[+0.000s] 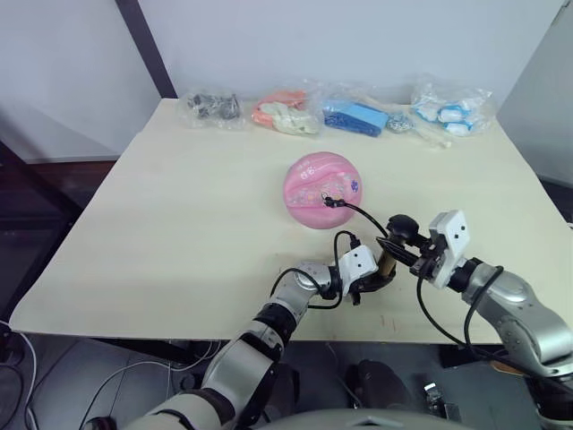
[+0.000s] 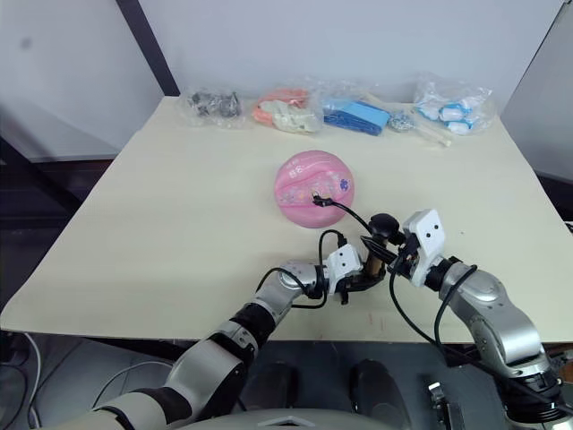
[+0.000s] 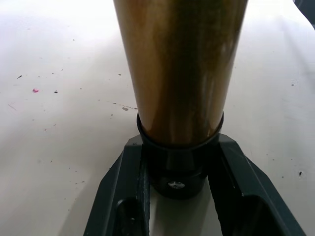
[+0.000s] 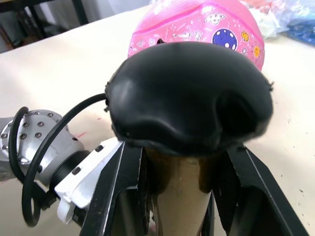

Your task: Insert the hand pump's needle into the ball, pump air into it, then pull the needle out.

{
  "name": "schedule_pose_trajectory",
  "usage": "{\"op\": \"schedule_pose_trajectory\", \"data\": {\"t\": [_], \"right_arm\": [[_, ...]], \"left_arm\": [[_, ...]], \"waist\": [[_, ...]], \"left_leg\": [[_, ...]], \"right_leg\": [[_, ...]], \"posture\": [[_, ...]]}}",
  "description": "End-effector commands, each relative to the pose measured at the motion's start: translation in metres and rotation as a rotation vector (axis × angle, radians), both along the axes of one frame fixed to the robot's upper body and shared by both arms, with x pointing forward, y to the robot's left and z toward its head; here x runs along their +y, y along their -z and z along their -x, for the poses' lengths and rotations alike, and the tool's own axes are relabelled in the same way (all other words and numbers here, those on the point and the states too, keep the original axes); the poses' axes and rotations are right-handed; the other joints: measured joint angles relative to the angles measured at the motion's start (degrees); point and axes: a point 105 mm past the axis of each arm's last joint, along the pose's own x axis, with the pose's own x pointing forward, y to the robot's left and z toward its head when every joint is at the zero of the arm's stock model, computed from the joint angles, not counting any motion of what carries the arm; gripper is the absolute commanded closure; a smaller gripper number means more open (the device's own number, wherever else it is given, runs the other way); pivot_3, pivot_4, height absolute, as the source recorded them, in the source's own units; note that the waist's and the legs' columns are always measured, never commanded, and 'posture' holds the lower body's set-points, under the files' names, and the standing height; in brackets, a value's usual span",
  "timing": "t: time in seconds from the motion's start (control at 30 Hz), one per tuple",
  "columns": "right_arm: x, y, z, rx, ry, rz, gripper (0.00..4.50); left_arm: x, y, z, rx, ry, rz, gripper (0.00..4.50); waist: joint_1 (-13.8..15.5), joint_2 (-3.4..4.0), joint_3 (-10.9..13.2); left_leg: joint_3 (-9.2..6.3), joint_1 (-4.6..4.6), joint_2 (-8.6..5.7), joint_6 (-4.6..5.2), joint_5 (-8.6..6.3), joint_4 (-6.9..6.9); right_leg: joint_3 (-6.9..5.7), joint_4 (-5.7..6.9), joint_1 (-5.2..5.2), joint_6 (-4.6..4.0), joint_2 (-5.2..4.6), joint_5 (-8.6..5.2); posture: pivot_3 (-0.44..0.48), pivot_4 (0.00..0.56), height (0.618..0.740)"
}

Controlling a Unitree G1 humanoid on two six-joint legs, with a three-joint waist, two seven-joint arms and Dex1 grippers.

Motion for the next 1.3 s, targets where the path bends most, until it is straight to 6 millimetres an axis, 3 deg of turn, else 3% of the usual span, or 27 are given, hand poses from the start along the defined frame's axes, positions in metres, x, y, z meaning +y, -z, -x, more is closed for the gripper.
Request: {"op": "schedule_pose_trajectory", "data": {"t": [0.03, 0.13, 0.37, 0.53, 0.67, 0.83, 1.0, 1.3], "right_arm": [[-0.010, -0.039, -0.002, -0.059, 0.012, -0.012, 3.45], [-0.012, -0.071, -0.002, -0.117, 0.002, -0.027, 3.45], [-0.022, -0.141, 0.006, -0.245, -0.014, -0.042, 3.45], [-0.022, -0.170, 0.009, -0.289, -0.024, -0.062, 3.45], [-0.021, -0.175, 0.010, -0.287, -0.033, -0.072, 3.45], [-0.013, -0.133, 0.002, -0.177, -0.028, -0.066, 3.45], [-0.001, -0.069, -0.003, -0.029, -0.027, -0.058, 3.45], [0.012, 0.066, 0.012, 0.248, -0.052, 0.062, 3.45]], "left_arm": [[0.005, 0.020, 0.010, 0.056, 0.017, -0.061, 3.38], [0.005, 0.020, 0.011, 0.057, 0.018, -0.060, 3.38], [0.005, 0.020, 0.010, 0.059, 0.017, -0.060, 3.38], [0.006, 0.021, 0.011, 0.061, 0.018, -0.061, 3.38], [0.006, 0.021, 0.010, 0.061, 0.016, -0.060, 3.38], [0.007, 0.021, 0.010, 0.061, 0.013, -0.059, 3.38], [0.007, 0.021, 0.010, 0.059, 0.011, -0.060, 3.38], [0.008, 0.022, 0.010, 0.058, 0.007, -0.061, 3.38]], "waist": [[0.19, 0.20, 0.33], [0.35, 0.38, 0.48], [0.69, 0.33, 1.09], [0.70, 0.37, 1.19], [0.80, 0.34, 1.28], [0.82, 0.31, 1.26], [0.60, 0.08, 1.08], [-0.16, -0.35, 0.04]], "left_leg": [[-0.02, -0.07, -0.03, 0.00, 0.00, 0.00], [-0.01, -0.85, -0.16, 0.00, 0.02, 0.18], [0.05, -0.92, -0.23, 0.01, 0.02, 0.25], [0.07, -0.93, -0.21, 0.01, 0.02, 0.25], [0.06, -1.00, -0.21, 0.01, 0.02, 0.24], [0.08, -1.05, -0.21, 0.01, 0.02, 0.24], [0.08, -0.82, -0.10, 0.01, 0.02, 0.23], [0.06, -0.64, -0.03, 0.01, 0.02, 0.22]], "right_leg": [[-0.03, -0.01, -0.03, 0.10, -0.01, 0.05], [0.01, 0.05, -0.76, 0.20, -0.10, 0.17], [0.06, 0.02, -0.80, 0.29, -0.20, 0.21], [0.07, 0.03, -0.81, 0.29, -0.19, 0.21], [0.07, 0.03, -0.87, 0.24, -0.19, 0.24], [0.09, 0.03, -0.93, 0.08, -0.18, 0.34], [0.10, 0.04, -0.76, 0.29, -0.04, 0.20], [0.08, 0.07, -0.63, 0.26, 0.04, 0.19]], "posture": [[0.000, 0.150, 0.740], [0.000, 0.150, 0.740], [0.000, 0.150, 0.740], [0.000, 0.150, 0.740], [0.000, 0.150, 0.740], [0.000, 0.150, 0.740], [0.000, 0.150, 0.740], [0.000, 0.150, 0.740]]}}
